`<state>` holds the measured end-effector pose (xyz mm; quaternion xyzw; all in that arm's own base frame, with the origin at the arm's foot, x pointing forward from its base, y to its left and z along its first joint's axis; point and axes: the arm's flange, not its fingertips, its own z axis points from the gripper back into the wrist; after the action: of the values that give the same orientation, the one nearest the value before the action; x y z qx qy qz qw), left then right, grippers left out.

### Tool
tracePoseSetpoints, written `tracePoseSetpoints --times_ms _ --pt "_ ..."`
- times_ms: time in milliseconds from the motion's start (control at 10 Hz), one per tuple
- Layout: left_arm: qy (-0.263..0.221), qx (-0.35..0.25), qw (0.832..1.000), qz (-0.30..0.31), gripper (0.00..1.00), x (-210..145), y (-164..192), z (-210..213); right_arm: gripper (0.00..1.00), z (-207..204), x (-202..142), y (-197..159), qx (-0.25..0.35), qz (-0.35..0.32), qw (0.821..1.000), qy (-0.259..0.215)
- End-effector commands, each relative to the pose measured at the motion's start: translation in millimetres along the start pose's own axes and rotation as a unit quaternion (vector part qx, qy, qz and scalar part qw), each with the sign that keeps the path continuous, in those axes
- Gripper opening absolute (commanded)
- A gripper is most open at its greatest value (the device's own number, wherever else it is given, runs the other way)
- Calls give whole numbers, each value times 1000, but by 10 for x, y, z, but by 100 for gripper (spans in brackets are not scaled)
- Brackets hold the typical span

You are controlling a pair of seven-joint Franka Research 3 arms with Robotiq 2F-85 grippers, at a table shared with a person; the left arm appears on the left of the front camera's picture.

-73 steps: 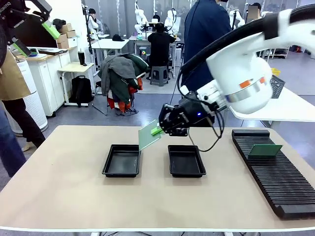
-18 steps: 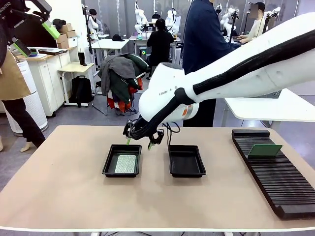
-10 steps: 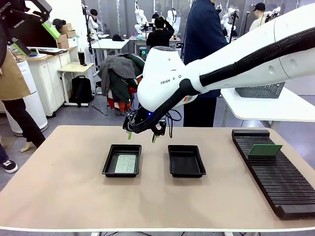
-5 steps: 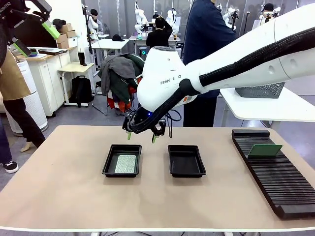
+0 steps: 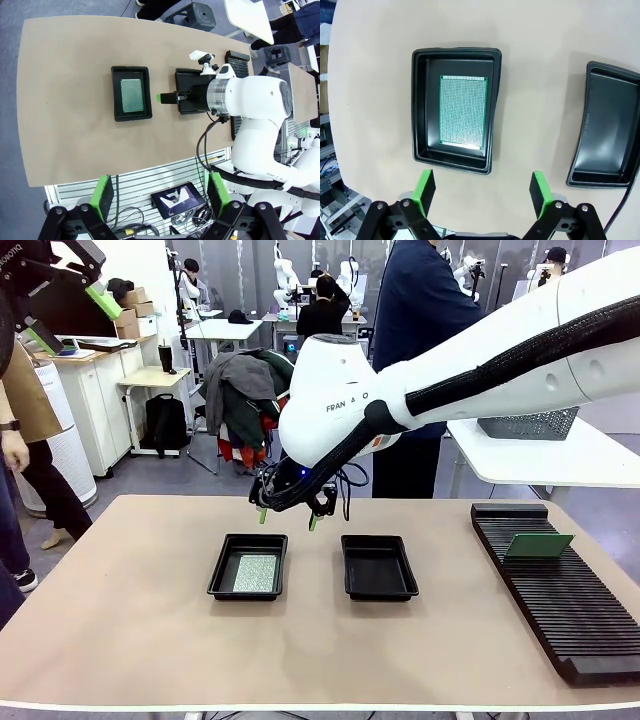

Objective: Inspect and transfer BCBs to ESD trays.
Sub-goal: Pick up the ESD tray and place it on the left side of the table.

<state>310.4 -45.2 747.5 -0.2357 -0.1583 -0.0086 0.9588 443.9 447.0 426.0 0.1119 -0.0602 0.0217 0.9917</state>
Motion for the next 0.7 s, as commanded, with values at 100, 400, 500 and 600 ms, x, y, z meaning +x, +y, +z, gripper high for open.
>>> tracePoseSetpoints --times_ms 100,400,500,600 --pt "1 -3 1000 2 100 -3 15 -6 100 -8 -1 0 0 -1 1000 0" --pt "1 -3 1000 2 100 -3 15 -6 100 -8 -1 0 0 -1 1000 0" --pt "1 -3 1000 2 100 -3 15 -6 100 -8 -1 0 0 -1 1000 0" --pt "1 -3 1000 2 100 -3 15 -6 100 -8 -1 0 0 -1 1000 0"
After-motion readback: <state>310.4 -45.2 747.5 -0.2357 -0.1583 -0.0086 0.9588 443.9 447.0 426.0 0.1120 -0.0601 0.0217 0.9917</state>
